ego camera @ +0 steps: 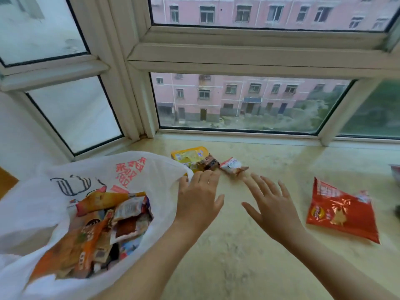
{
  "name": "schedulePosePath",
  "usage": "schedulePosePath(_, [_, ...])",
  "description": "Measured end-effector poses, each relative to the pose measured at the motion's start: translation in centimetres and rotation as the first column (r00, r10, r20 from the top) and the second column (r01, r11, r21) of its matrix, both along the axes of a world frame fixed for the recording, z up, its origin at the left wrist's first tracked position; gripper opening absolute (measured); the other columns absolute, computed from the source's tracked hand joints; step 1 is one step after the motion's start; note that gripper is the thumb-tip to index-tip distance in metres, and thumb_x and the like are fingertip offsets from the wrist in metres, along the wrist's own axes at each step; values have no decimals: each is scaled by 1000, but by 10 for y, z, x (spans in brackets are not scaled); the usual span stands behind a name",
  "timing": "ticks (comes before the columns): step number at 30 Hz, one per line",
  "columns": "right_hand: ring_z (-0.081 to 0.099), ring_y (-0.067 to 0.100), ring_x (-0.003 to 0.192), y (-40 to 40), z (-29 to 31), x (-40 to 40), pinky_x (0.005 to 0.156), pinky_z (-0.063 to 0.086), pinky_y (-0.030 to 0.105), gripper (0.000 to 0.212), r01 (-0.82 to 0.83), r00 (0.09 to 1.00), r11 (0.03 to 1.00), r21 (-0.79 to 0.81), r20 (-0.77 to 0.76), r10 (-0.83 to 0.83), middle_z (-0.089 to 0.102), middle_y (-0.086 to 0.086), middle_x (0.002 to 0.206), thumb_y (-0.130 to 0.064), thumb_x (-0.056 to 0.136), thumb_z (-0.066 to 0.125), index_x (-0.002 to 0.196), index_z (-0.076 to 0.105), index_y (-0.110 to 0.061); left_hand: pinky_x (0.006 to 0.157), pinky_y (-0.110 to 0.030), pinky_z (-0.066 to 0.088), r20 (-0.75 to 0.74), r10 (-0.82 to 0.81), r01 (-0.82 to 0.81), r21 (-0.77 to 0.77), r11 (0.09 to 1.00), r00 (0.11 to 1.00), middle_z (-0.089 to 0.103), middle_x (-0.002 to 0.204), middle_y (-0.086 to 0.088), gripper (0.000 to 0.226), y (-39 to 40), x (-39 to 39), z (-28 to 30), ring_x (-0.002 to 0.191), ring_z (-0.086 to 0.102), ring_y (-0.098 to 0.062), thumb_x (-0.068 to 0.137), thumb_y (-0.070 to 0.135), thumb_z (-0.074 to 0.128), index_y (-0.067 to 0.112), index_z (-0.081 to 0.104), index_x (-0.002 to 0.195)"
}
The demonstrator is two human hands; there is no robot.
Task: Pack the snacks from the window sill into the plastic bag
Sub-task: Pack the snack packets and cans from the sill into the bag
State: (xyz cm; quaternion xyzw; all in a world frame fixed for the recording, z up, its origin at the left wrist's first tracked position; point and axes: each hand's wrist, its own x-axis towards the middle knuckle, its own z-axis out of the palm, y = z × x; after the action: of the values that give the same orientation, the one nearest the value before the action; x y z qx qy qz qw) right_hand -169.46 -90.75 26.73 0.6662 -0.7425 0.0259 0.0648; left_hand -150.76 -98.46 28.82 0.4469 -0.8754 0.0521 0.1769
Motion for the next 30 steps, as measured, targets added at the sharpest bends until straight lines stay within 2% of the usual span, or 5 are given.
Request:
schedulePosePath(7, [54, 30, 122, -10, -49, -66, 98, 41, 53, 59, -36, 997, 999, 30, 62, 34, 54, 9, 137, -53, 87, 33, 133, 46, -19, 108, -65, -6, 151, 194, -186, -71, 980, 969, 64, 122, 0, 61, -5, -58, -36, 127, 51, -18, 70, 39, 73, 13, 62, 124])
schedulePosePath(13, [53, 30, 121, -45, -80, -98, 100, 31, 51, 60, -88, 992, 994, 60, 92, 82, 55, 9, 135, -53, 86, 33, 132, 48, -18, 109, -59, 9, 177, 250, -262, 49, 964, 952, 66, 116, 0, 61, -26, -91, -73, 125, 53, -19, 67, 40, 75, 13, 63, 121])
schedulePosePath(18, [55, 32, 118, -83, -98, -98, 94, 45, 56, 62, -134, 985, 987, 87, 120, 123, 55, 11, 134, -52, 85, 34, 131, 52, -16, 115, -49, -2, 228, 292, -332, 163, 929, 929, 37, 149, 7, 64, -59, -96, -96, 144, 18, -13, 91, 47, 46, 22, 29, 148])
schedulePosePath(24, [57, 31, 116, -121, -126, -98, 93, 45, 54, 62, -138, 986, 984, 116, 106, 126, 56, 12, 133, -53, 83, 34, 128, 58, -15, 116, -41, 10, 243, 275, -325, 197, 925, 930, 26, 155, 6, 66, -101, -97, -126, 146, 12, -15, 93, 48, 43, 23, 20, 150])
schedulePosePath(30, [59, 37, 111, -168, -151, -101, 88, 47, 58, 60, -135, 987, 989, 62, 91, 129, 56, 16, 131, -45, 73, 72, 123, 61, -13, 114, -38, 19, 240, 255, -311, 236, 921, 937, 19, 158, 1, 69, -148, -101, -156, 146, 13, -21, 93, 47, 44, 26, 14, 151])
